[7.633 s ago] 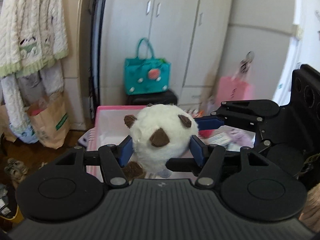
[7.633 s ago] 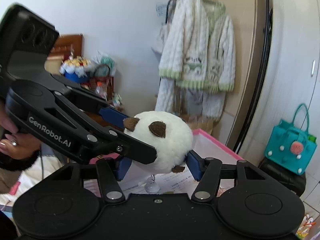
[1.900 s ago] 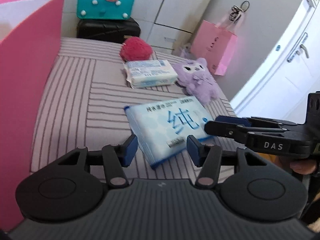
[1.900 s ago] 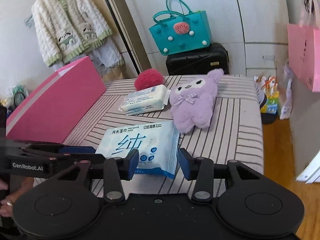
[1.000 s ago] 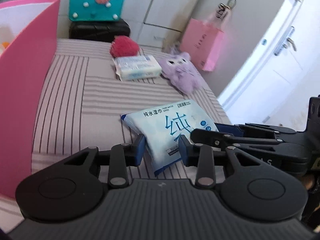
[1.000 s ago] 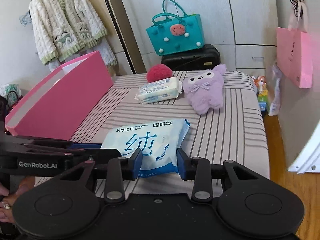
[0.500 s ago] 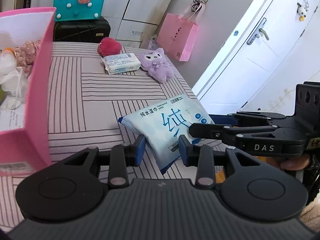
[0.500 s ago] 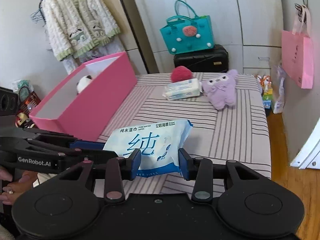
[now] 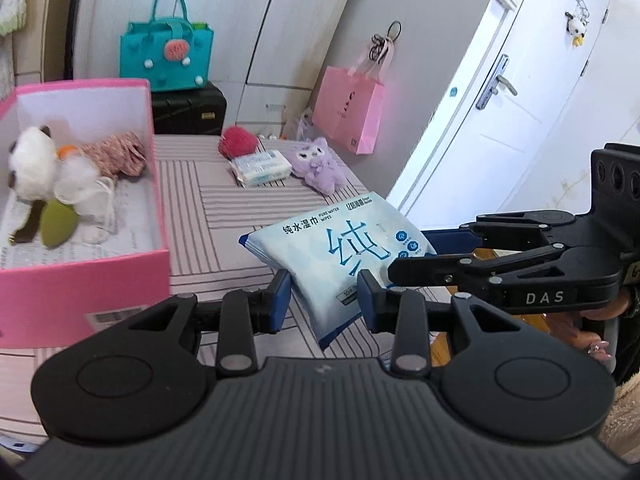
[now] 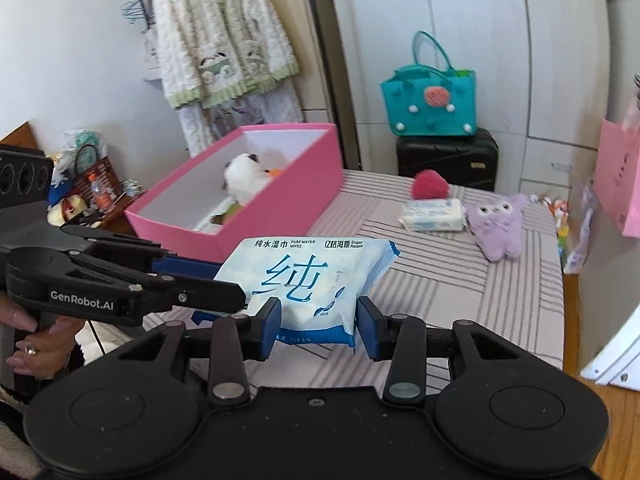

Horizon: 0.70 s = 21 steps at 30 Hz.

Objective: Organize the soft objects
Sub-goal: 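Lift and carry the wipes pack in both grippers over the pink box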

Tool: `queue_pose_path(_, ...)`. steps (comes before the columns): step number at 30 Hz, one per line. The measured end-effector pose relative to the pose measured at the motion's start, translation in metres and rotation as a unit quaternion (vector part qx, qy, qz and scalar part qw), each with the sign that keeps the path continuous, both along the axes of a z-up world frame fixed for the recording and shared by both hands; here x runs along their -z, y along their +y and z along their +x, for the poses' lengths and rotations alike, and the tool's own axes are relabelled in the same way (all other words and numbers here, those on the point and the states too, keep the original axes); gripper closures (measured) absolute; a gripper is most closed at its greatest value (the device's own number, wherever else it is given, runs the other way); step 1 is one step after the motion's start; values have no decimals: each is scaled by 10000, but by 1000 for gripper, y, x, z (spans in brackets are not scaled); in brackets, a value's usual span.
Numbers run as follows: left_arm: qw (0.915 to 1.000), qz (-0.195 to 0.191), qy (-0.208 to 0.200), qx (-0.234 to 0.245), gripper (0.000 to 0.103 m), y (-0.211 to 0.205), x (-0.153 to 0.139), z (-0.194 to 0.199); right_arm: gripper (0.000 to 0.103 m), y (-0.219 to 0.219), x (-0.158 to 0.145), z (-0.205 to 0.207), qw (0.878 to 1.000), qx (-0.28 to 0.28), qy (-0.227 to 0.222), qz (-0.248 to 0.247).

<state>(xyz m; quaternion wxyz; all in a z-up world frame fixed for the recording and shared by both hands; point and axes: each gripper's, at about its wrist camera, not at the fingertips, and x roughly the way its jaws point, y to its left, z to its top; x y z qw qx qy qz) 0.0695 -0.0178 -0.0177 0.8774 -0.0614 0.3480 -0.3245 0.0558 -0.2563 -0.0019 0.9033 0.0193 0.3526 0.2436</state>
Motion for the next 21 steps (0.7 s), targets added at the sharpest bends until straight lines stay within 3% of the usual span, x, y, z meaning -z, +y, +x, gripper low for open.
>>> queue_pose_path(13,9949,128,-823,-575,68,53,-42,-20,53,70,-51,1,9948,-585,-773,-322)
queue_pose_path(21,9909,186,-911,-977,68,92,-55,0,53,107,-60,30,9883,-1057,-1053,-330)
